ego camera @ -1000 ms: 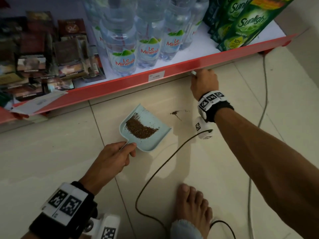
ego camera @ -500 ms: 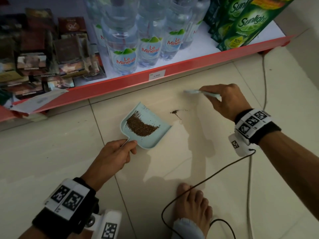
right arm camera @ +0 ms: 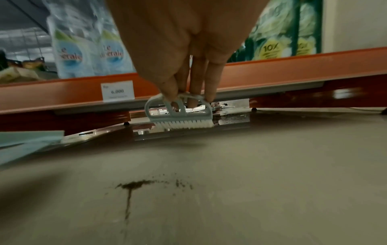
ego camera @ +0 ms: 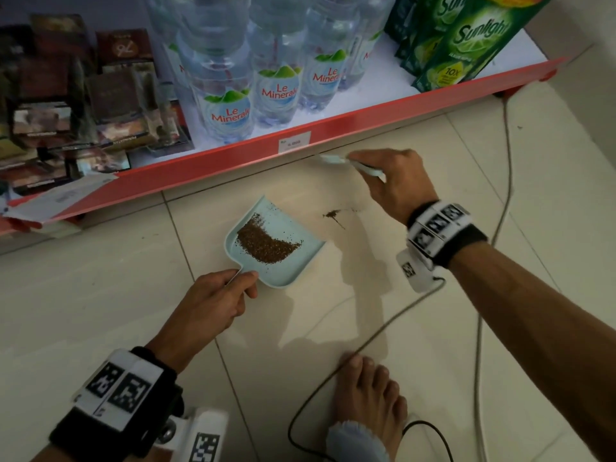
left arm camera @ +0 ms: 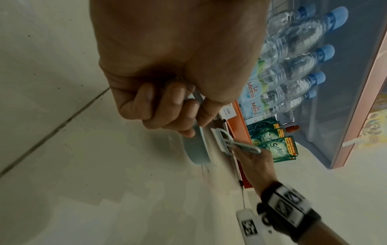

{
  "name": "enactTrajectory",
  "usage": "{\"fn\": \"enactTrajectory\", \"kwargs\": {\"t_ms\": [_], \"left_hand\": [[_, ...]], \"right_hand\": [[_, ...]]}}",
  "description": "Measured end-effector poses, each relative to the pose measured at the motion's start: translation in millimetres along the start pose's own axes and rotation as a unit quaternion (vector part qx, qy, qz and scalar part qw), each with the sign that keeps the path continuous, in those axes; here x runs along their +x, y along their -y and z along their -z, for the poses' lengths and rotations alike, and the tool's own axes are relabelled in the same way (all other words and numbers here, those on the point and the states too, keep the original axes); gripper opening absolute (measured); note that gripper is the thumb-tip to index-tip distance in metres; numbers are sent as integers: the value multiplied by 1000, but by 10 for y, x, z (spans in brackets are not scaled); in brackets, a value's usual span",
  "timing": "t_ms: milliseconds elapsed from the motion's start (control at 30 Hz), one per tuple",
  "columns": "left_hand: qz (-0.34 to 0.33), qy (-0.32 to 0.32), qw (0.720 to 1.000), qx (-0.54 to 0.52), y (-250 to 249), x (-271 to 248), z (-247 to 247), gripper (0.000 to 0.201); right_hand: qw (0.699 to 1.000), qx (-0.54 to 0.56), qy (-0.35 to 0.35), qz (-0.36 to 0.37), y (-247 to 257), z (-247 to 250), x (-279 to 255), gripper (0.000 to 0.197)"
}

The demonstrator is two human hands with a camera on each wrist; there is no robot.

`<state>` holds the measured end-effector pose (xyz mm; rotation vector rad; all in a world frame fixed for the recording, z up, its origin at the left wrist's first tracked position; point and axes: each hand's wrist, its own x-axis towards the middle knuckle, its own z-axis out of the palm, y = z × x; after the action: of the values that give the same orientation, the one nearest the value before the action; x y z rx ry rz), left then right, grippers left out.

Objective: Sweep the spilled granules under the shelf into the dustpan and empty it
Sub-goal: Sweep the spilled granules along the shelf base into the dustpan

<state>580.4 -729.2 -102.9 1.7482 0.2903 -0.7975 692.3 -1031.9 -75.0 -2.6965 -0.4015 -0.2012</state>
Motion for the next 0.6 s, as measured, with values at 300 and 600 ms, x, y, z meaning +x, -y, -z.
{"fn": "enactTrajectory", "kwargs": {"t_ms": [300, 600], "left_hand": [[0, -10, 1000, -10, -28, -32, 49, 37], [1, -12, 1000, -17, 7, -27, 84, 37]], "right_hand": [[984, -49, 169, 40, 97, -88, 252, 36], [998, -42, 37, 10, -225, 301, -129, 18]]}}
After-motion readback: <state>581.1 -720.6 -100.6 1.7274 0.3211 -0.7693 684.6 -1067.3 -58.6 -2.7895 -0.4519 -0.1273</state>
